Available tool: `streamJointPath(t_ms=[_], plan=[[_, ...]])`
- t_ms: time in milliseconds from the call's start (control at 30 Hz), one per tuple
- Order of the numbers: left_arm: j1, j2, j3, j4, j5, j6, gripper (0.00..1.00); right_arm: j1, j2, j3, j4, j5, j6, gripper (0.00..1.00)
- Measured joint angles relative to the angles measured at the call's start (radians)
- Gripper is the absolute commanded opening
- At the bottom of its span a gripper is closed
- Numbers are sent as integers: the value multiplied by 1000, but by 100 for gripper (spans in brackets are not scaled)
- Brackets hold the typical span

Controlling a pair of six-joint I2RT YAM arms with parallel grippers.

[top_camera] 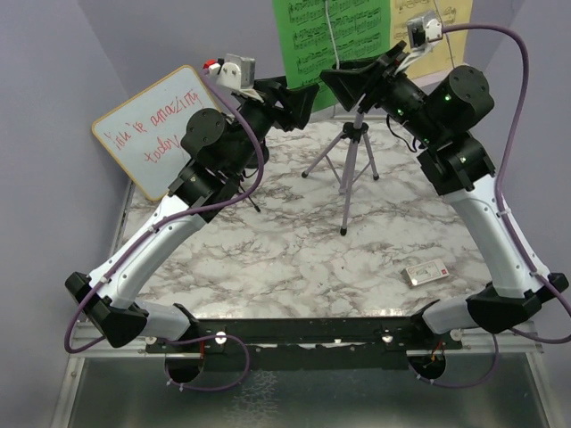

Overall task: Pack up the instrument practice props
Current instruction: Pick up the sheet music from the music stand.

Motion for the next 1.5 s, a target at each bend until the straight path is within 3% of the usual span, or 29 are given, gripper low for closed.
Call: streamJointPath(t_ms=[167, 533, 767, 1033, 1500], plan=[[0, 0, -2, 0, -18, 5, 68, 1, -47, -31, 31, 24, 6, 53], [0, 0, -12, -1, -30, 17, 68, 1, -31, 26, 62, 58, 6, 52], [0, 0, -12, -1, -31, 25, 68, 1, 48, 94, 48, 57, 6, 41], [0, 0, -12, 0, -44, 40, 68, 1, 68, 100, 40, 56, 8, 2], [0, 0, -14, 25, -81, 48, 64, 1, 35, 51, 68, 56, 12, 1]])
